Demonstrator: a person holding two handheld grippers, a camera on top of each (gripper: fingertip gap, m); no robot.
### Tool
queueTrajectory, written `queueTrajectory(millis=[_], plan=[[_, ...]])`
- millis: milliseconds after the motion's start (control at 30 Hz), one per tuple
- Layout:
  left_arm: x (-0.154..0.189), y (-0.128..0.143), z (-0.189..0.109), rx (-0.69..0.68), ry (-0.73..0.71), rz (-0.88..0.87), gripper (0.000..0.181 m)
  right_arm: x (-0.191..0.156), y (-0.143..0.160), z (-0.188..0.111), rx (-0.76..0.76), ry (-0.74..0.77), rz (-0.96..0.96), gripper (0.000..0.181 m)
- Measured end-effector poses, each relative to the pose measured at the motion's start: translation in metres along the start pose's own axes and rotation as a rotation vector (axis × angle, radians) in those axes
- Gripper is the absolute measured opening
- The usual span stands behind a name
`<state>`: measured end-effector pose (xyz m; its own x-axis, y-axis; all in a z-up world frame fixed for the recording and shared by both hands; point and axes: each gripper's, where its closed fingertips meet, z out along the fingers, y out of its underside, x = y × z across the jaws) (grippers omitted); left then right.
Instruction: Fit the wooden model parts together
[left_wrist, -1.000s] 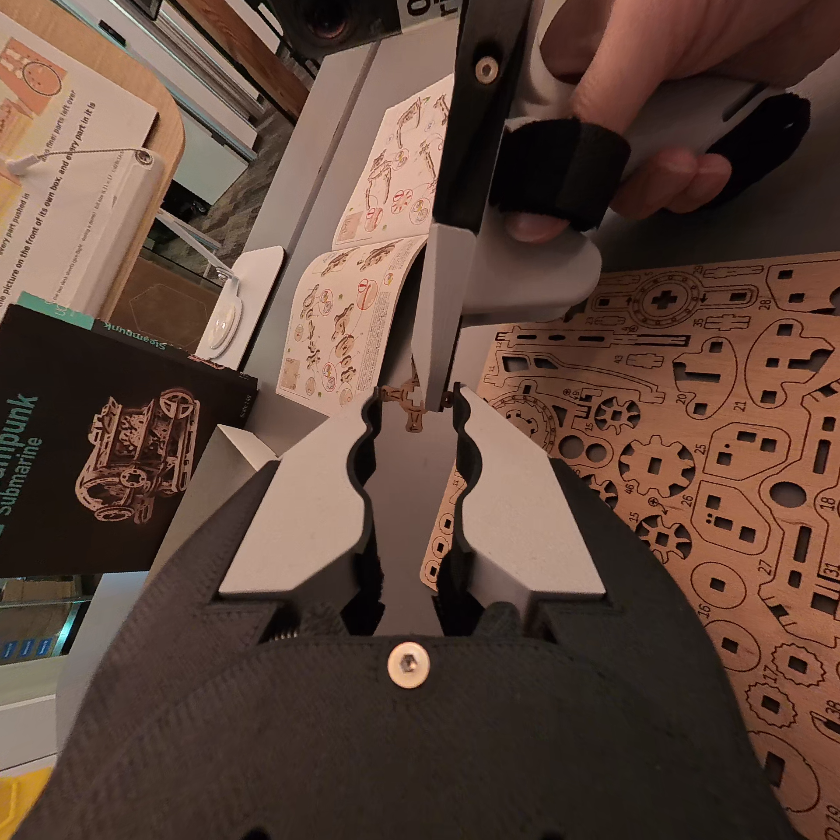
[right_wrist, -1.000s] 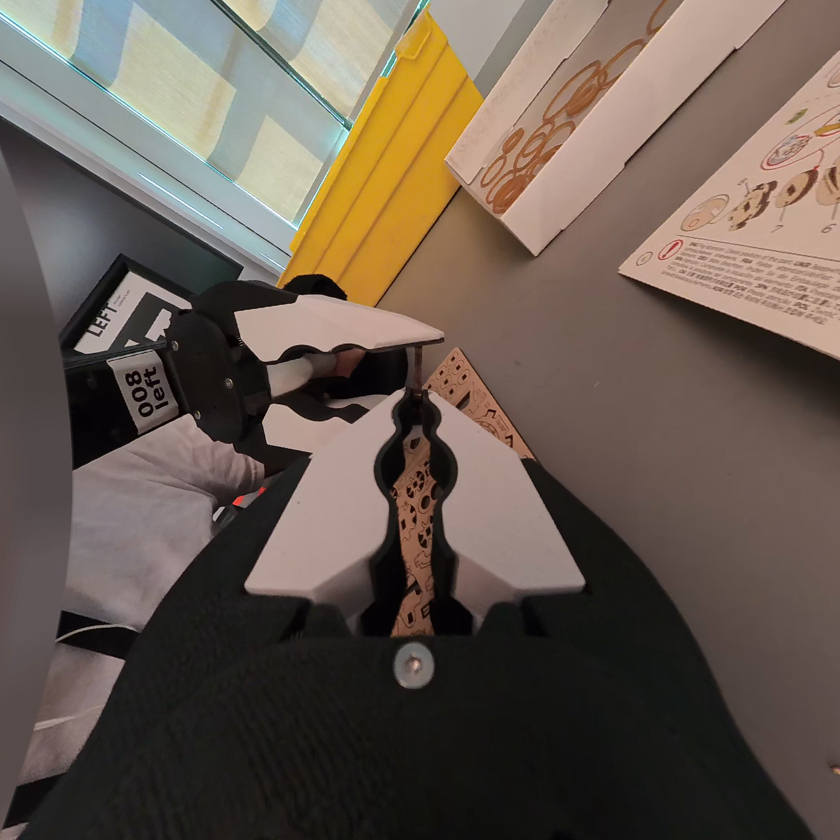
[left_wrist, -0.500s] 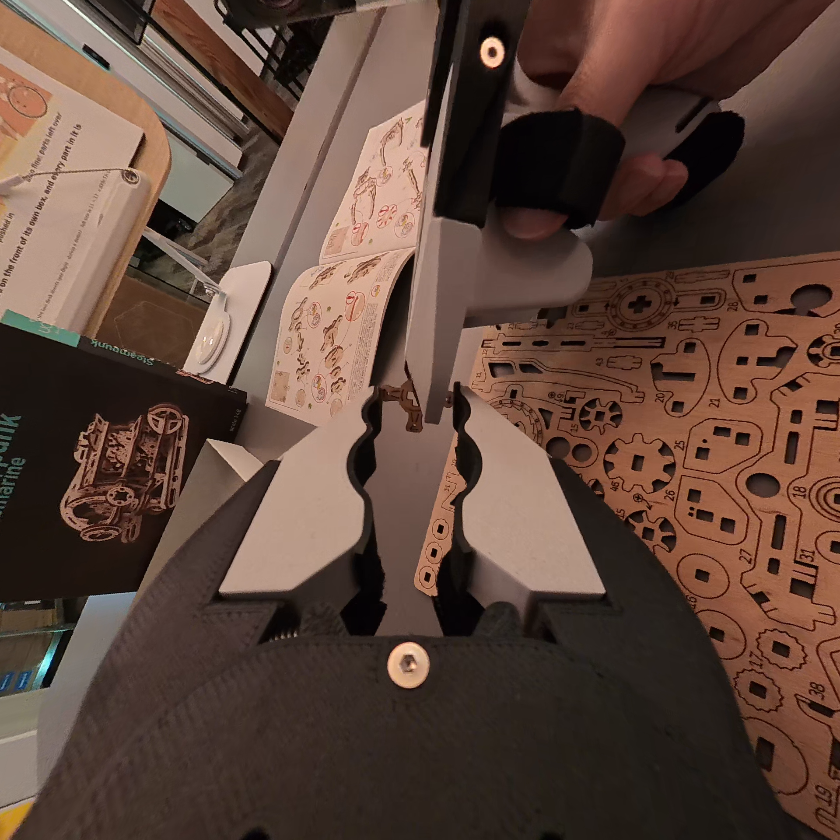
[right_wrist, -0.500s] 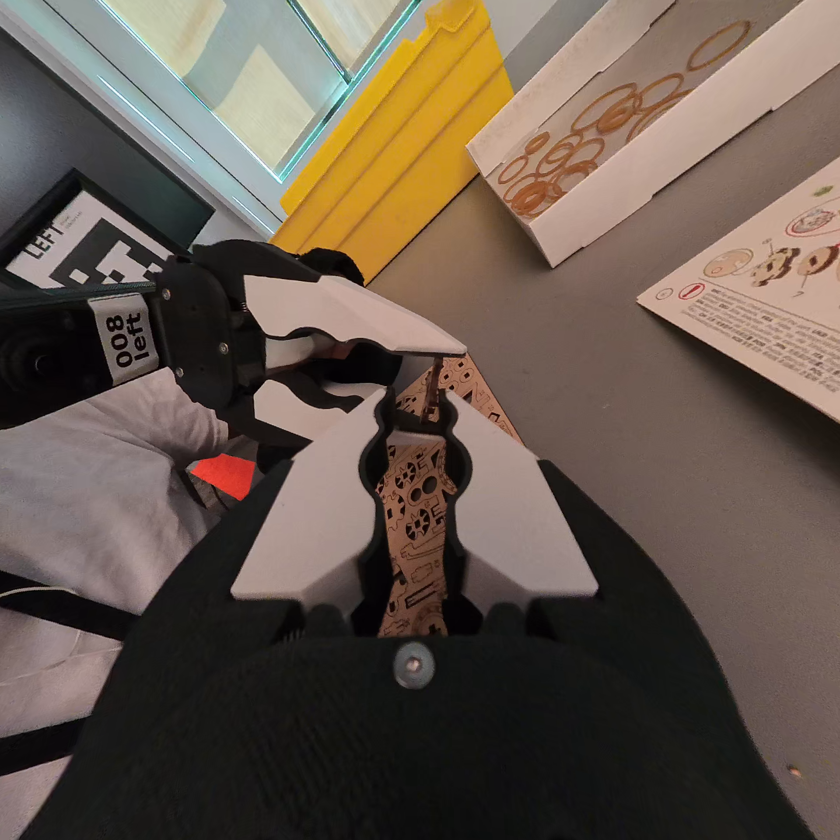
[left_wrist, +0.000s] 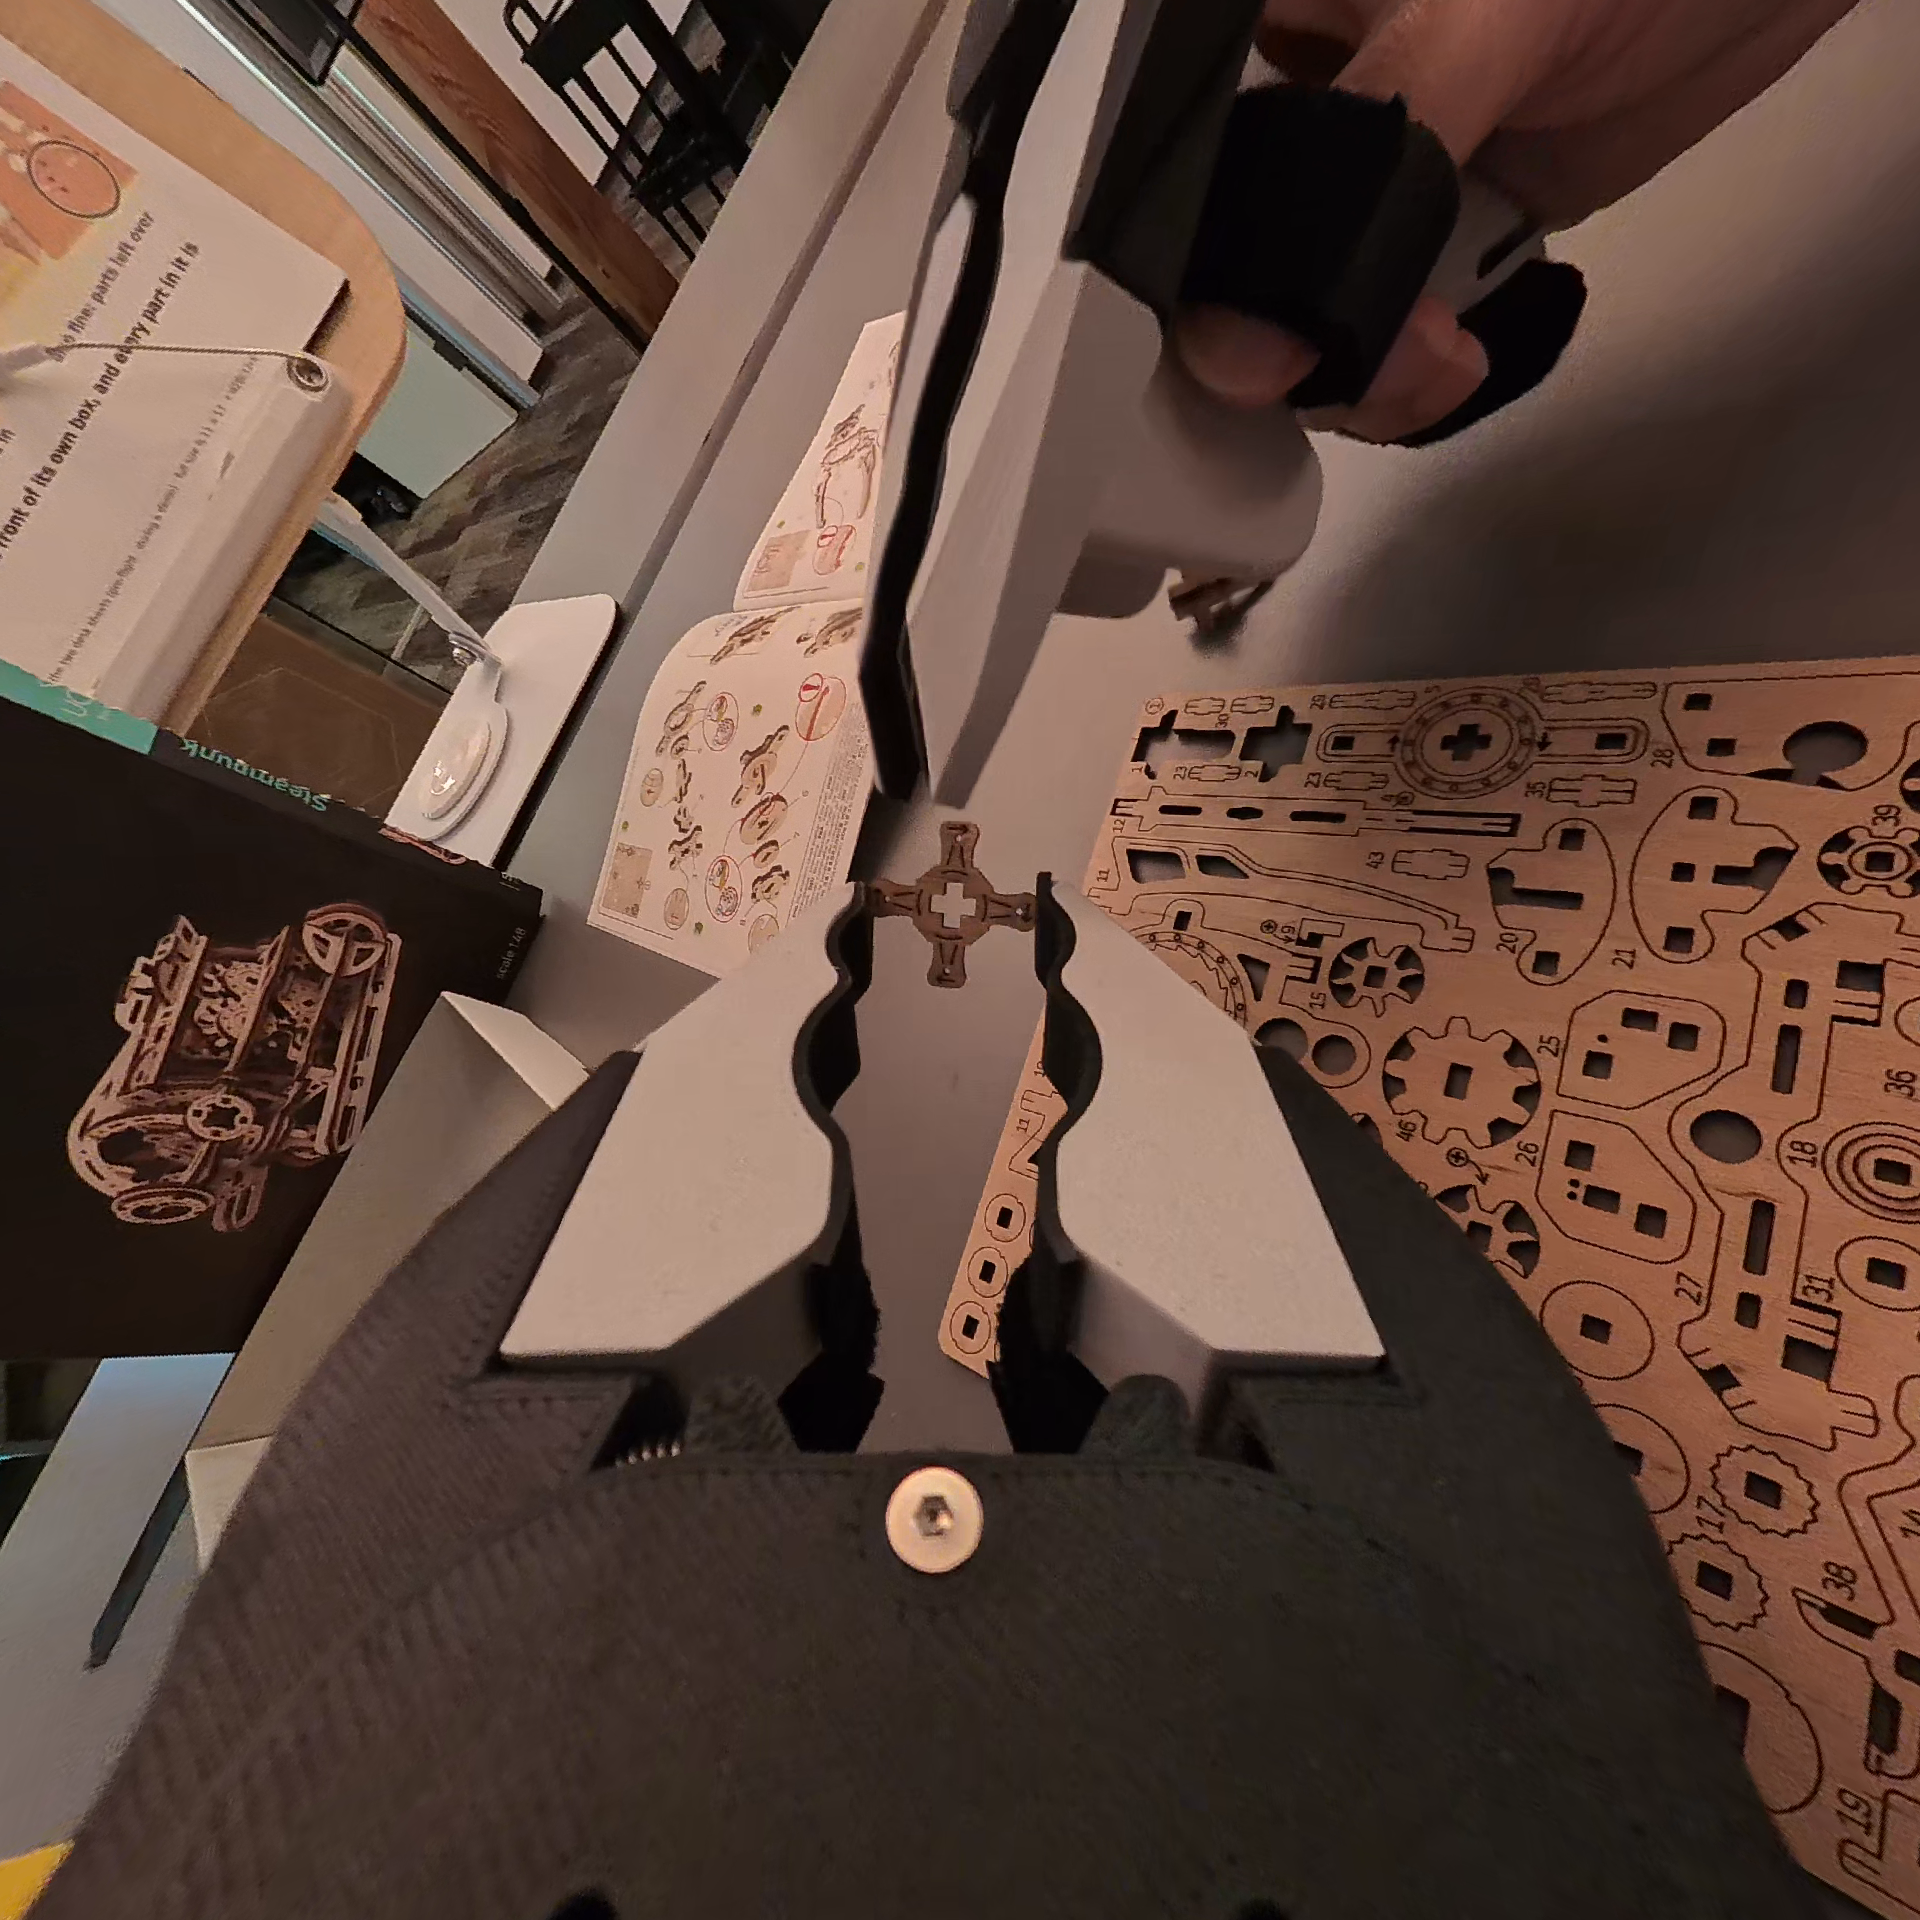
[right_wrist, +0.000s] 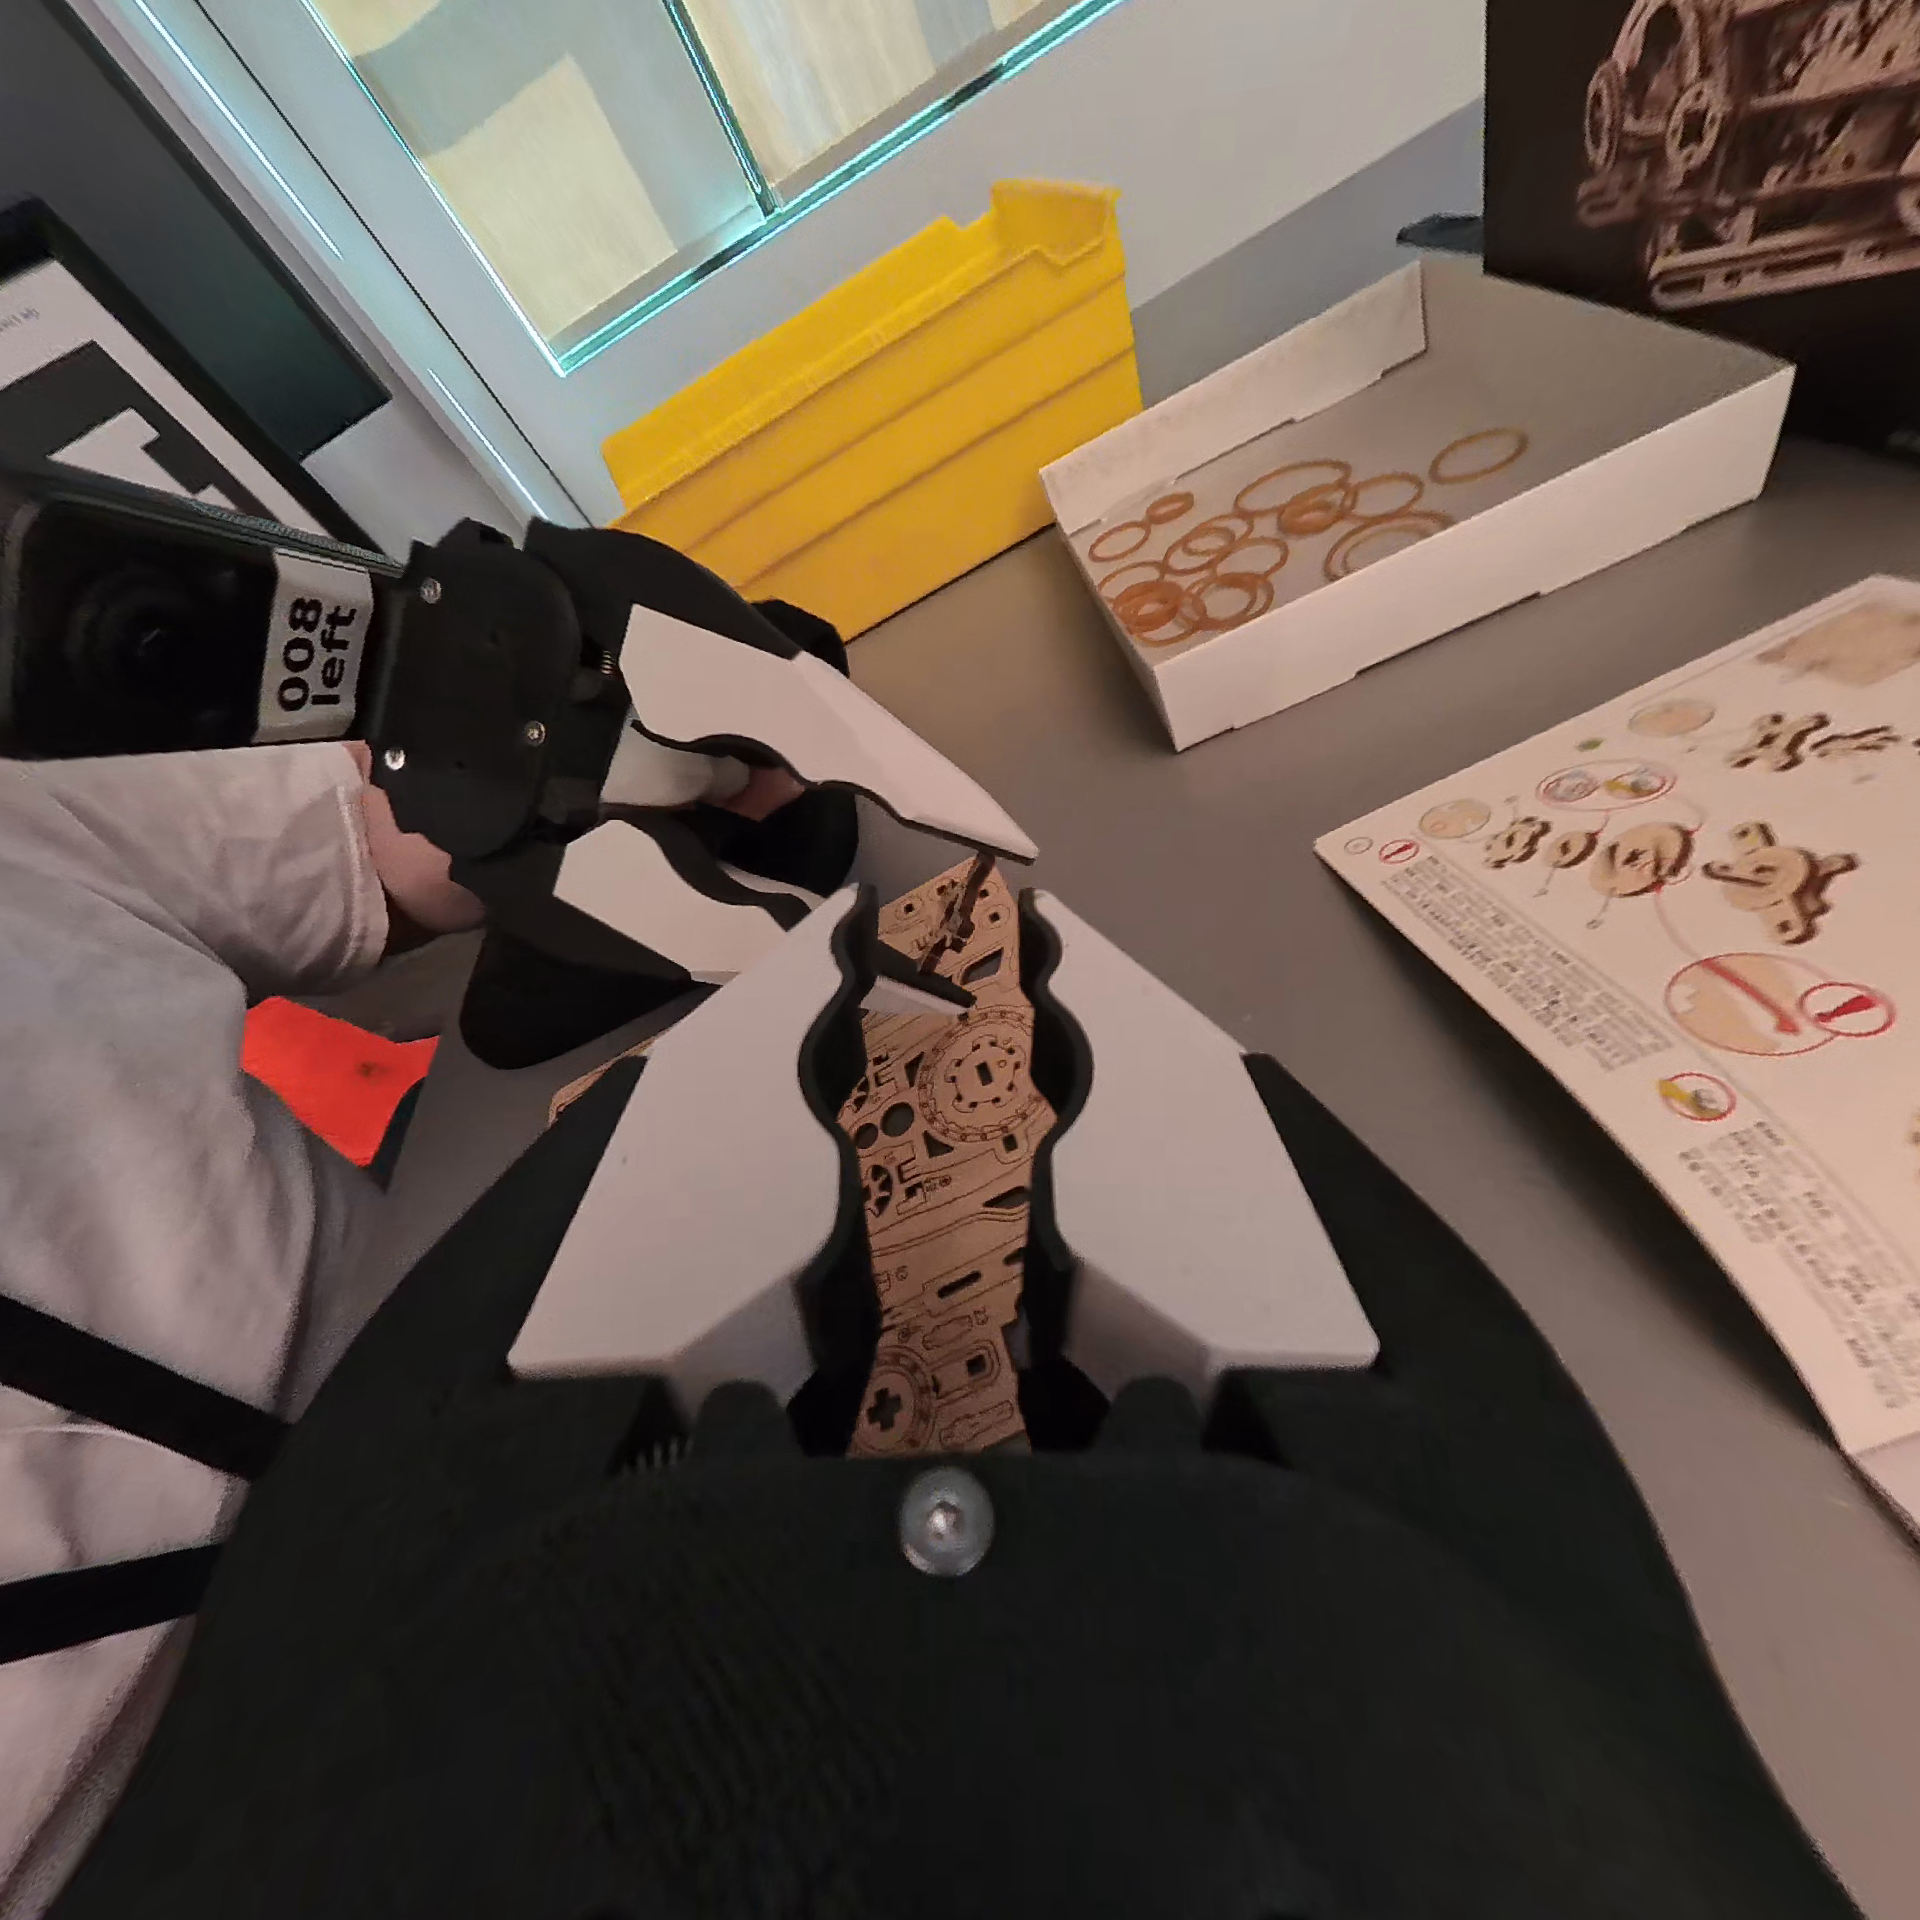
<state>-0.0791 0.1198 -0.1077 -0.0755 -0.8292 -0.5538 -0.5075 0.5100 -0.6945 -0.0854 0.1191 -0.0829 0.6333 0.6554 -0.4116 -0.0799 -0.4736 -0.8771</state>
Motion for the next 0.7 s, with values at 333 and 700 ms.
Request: queueTrajectory(millis=[333,700], plan=[[-0.001,0.0,0.0,0.013,0.02,-0.043,0.029,0.015,0.001,-0.005,-0.002,0.049,-0.007,0.025],[-0.002,0.001,0.0,0.013,0.041,-0.087,0.029,0.034,-0.002,-0.017,-0.02,0.135,-0.056,0.025]])
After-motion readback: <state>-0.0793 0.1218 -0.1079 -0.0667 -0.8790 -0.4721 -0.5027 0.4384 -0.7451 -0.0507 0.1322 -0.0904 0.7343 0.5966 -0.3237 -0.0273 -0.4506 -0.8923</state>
